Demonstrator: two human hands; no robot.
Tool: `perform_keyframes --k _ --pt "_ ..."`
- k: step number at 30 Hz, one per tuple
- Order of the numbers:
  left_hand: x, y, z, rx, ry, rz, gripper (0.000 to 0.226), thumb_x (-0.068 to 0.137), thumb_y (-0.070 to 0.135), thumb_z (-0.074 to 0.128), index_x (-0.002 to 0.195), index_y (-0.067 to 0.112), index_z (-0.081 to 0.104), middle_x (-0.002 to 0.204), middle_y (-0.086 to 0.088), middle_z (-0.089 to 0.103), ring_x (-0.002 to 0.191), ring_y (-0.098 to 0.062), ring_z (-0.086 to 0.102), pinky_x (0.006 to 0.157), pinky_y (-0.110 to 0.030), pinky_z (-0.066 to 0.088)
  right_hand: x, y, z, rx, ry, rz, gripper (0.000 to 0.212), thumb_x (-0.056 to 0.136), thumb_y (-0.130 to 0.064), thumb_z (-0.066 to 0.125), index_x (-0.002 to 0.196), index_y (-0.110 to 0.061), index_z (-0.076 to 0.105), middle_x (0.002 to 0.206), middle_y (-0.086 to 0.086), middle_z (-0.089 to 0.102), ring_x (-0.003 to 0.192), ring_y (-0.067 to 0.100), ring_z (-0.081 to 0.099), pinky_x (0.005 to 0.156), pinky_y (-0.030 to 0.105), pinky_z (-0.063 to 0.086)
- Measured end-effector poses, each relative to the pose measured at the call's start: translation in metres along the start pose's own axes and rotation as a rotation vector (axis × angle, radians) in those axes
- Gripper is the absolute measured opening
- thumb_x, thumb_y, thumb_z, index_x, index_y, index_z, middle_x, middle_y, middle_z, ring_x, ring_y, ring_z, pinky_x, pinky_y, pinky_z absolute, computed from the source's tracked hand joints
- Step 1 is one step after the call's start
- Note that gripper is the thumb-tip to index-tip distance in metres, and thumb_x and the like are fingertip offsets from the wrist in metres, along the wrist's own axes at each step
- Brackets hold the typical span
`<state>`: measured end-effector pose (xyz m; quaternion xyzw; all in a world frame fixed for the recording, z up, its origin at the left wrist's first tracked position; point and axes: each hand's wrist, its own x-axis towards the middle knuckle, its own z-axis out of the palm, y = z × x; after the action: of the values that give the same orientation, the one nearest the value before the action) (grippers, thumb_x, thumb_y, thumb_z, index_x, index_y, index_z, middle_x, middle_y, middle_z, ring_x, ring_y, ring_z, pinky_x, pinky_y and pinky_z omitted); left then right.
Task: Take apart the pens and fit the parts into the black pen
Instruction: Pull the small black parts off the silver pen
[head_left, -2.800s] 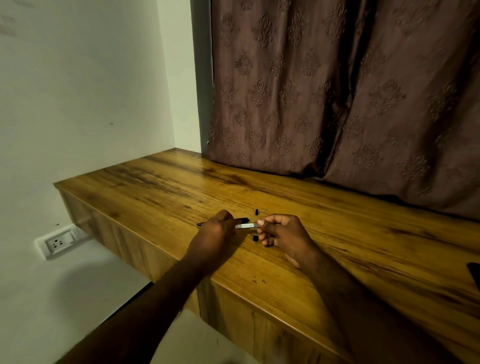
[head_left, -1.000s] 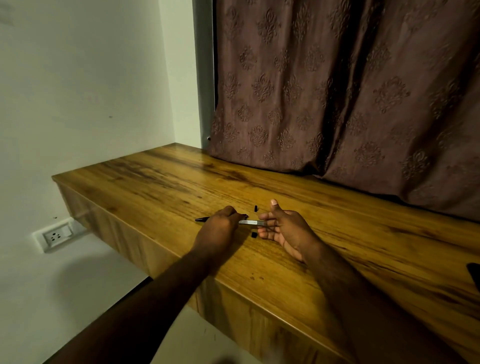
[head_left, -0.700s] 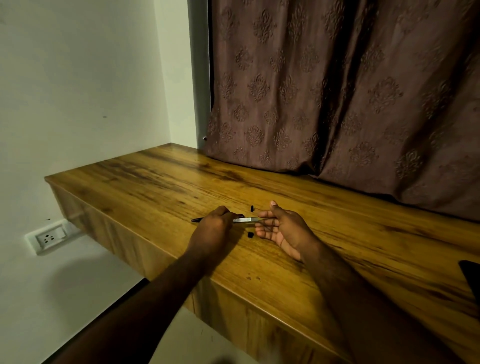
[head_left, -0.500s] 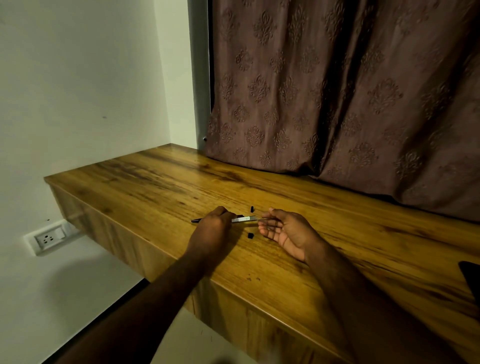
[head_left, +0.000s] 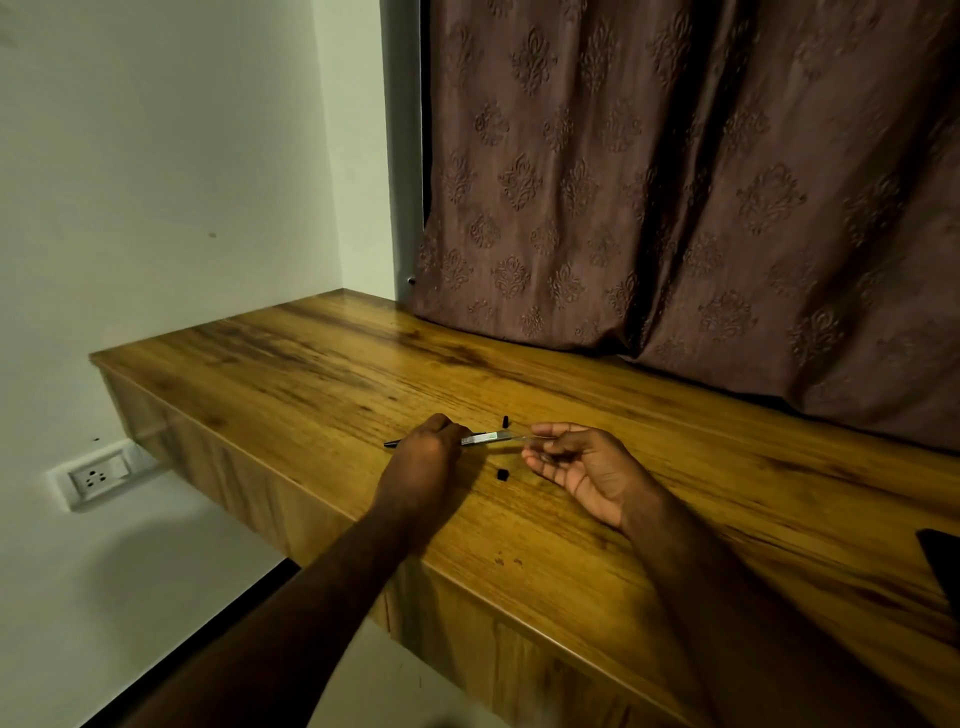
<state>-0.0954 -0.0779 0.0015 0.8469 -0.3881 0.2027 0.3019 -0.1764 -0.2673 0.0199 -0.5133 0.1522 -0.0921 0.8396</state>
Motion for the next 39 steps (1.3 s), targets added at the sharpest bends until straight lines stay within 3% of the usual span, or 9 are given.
perform_keyframes --k 3,7,11,15,19,21,28,39 --pt "0.0 0.0 0.0 -0.02 0.008 0.003 0.022 0.089 0.028 0.061 0.107 0.017 0.067 0.099 0.001 0.061 0.077 -0.005 0.051 0.064 -0.016 0.036 0.0 -0.002 -0.004 -0.011 0.027 -0.016 0.04 0.083 0.026 0.033 0.104 0.006 0.062 0.095 0.024 0.068 0.088 0.03 0.069 0.075 0.031 0.06" --pt "0.0 0.003 -0.004 -0.019 0.003 0.004 0.026 0.091 0.029 0.053 0.109 0.015 0.067 0.1 -0.002 0.061 0.077 -0.007 0.05 0.065 -0.02 0.037 0.0 -0.002 -0.006 -0.016 0.056 -0.049 0.035 0.087 0.025 0.037 0.101 0.006 0.062 0.094 0.023 0.069 0.086 0.03 0.07 0.074 0.032 0.061" --pt "0.0 0.005 -0.006 -0.046 -0.017 0.001 0.052 0.087 0.048 0.032 0.107 0.015 0.067 0.097 -0.002 0.061 0.076 -0.008 0.051 0.064 -0.023 0.04 0.002 0.0 -0.006 -0.042 0.092 -0.081 0.024 0.089 0.019 0.047 0.105 0.007 0.06 0.092 0.023 0.07 0.078 0.027 0.073 0.067 0.03 0.062" --pt "-0.001 0.001 -0.003 -0.057 -0.006 0.0 0.031 0.092 0.035 0.049 0.106 0.015 0.067 0.097 -0.002 0.061 0.077 -0.011 0.053 0.065 -0.026 0.044 0.003 0.0 -0.007 -0.185 0.158 -0.14 0.015 0.088 0.011 0.06 0.099 0.002 0.062 0.08 0.015 0.07 0.067 0.021 0.072 0.06 0.027 0.059" --pt "-0.002 0.003 -0.004 -0.066 -0.027 -0.003 0.047 0.088 0.042 0.036 0.108 0.013 0.067 0.097 -0.004 0.06 0.077 -0.012 0.052 0.065 -0.028 0.043 0.002 0.0 -0.005 -0.37 0.21 -0.26 0.005 0.087 0.0 0.067 0.09 -0.004 0.066 0.074 0.012 0.066 0.057 0.016 0.061 0.05 0.024 0.053" --pt "-0.001 0.003 -0.004 -0.052 -0.044 -0.004 0.035 0.092 0.031 0.043 0.11 0.012 0.066 0.1 -0.005 0.06 0.078 -0.011 0.049 0.066 -0.027 0.04 0.001 0.0 -0.002 -0.472 0.229 -0.343 0.005 0.087 -0.001 0.067 0.087 -0.006 0.067 0.071 0.009 0.064 0.058 0.015 0.056 0.048 0.021 0.05" --pt "0.0 0.003 -0.004 -0.04 -0.057 -0.003 0.026 0.092 0.02 0.05 0.112 0.012 0.065 0.105 -0.006 0.06 0.084 -0.017 0.055 0.069 -0.026 0.041 0.002 0.006 0.004 -0.911 0.171 -0.514 0.015 0.091 -0.005 0.063 0.094 -0.014 0.074 0.087 -0.006 0.068 0.079 0.0 0.058 0.07 0.015 0.042" --pt "0.001 0.001 -0.002 -0.024 -0.055 0.008 0.025 0.092 0.02 0.053 0.112 0.014 0.065 0.104 -0.005 0.06 0.086 -0.02 0.058 0.07 -0.03 0.045 0.006 0.009 0.0 -1.03 0.172 -0.553 0.018 0.092 -0.004 0.06 0.097 -0.014 0.074 0.093 -0.007 0.067 0.086 -0.001 0.058 0.071 0.008 0.039"
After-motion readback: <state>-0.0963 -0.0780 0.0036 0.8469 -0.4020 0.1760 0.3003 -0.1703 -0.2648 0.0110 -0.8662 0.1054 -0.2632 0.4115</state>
